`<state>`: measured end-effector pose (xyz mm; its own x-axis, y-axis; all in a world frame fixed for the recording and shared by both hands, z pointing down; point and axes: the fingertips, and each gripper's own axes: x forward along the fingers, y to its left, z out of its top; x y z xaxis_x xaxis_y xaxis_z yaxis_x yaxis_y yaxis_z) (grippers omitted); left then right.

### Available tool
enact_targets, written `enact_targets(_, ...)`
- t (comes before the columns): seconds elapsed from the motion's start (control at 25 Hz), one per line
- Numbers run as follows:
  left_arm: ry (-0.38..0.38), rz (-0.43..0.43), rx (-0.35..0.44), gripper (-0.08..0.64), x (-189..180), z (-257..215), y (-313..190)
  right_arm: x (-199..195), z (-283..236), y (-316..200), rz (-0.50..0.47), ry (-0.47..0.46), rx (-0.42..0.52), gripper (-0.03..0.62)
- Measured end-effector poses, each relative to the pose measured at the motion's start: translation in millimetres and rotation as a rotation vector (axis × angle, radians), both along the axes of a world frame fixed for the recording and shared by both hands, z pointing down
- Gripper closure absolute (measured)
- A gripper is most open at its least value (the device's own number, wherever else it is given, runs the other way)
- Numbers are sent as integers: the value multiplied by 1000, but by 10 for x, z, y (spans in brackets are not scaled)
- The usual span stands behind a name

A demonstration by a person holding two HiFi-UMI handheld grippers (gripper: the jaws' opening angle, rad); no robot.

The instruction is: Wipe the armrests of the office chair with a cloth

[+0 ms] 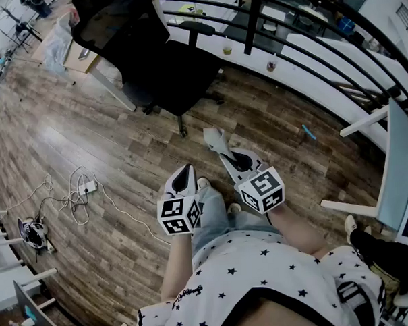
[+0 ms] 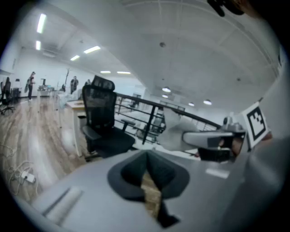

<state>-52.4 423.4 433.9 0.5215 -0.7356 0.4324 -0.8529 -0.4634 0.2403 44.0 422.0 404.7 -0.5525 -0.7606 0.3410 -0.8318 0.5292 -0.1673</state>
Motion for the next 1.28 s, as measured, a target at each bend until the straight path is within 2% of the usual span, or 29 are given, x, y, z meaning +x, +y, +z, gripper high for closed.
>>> enact_targets(0.16, -5, -13, -1, 555, -87, 19, 236, -21, -84, 285, -4, 10, 23, 558)
enact_targets(0.36, -19, 4, 38, 555, -124, -83, 308, 7, -196, 510, 7, 24, 54, 559)
enact_targets(0.84, 3, -32, 68, 555, -229, -212, 405, -62, -207, 595, -18, -12, 66, 558)
enact_targets(1.28, 30, -110, 48, 555, -36, -130, 539, 89, -168, 642, -90, -32, 59, 558)
